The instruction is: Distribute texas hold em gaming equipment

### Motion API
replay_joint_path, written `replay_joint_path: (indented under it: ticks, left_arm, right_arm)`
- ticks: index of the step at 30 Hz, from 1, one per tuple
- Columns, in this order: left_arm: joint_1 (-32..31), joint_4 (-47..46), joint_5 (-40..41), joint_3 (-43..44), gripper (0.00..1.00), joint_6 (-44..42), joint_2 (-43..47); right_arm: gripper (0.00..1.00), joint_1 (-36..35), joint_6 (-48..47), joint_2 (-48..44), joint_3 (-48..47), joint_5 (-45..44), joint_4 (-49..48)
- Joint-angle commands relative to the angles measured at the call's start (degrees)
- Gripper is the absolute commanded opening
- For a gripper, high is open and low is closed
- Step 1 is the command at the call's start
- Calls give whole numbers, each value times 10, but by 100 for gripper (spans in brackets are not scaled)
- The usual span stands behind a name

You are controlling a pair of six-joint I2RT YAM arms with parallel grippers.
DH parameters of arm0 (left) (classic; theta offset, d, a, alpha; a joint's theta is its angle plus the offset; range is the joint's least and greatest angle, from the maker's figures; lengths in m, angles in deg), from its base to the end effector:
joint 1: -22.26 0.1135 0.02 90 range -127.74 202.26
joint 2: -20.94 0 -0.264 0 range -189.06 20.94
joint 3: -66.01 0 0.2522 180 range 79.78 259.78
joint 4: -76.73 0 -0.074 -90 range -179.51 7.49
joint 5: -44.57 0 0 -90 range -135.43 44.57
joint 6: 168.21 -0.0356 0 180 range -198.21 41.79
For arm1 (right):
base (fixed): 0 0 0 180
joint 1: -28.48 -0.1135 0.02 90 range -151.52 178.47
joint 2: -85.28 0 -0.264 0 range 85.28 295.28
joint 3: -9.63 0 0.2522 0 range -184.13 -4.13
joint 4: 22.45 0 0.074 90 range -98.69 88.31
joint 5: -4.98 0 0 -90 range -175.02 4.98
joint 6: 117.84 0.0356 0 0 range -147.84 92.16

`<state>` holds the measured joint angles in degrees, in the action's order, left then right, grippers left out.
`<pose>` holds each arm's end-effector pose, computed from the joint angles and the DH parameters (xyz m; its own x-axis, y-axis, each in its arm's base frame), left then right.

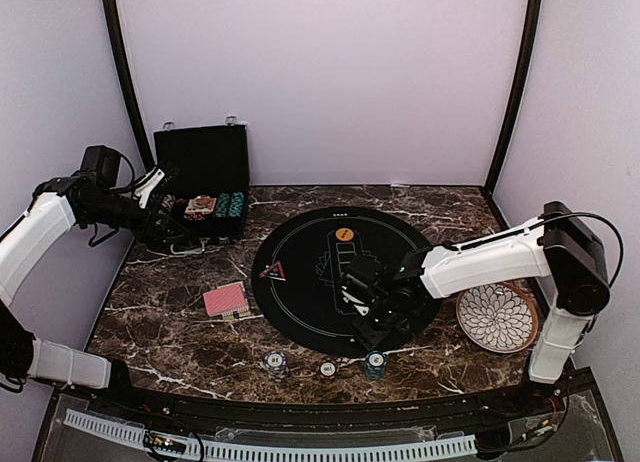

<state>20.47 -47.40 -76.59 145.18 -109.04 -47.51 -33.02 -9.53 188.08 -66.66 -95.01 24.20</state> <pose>0.2438 -0.0260 0.3319 -0.4079 0.4515 -0.7936 0.6993 0.7133 0.0464 0.1656 0.2921 0.1540 -0.6979 -0.6370 -0.3272 -0.6554 0.7523 -0.0666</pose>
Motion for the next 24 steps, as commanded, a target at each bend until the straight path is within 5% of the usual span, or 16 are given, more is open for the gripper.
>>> replay_joint_path:
  ticks: [1, 24]
  left_arm:
    - [-2, 14, -17, 6, 99, -5, 13]
    - [-2, 18, -12, 14, 99, -12, 9]
  right_arm:
    - [57, 8, 4, -15, 16, -13, 6]
    - [54, 92, 8, -71, 83, -25, -2]
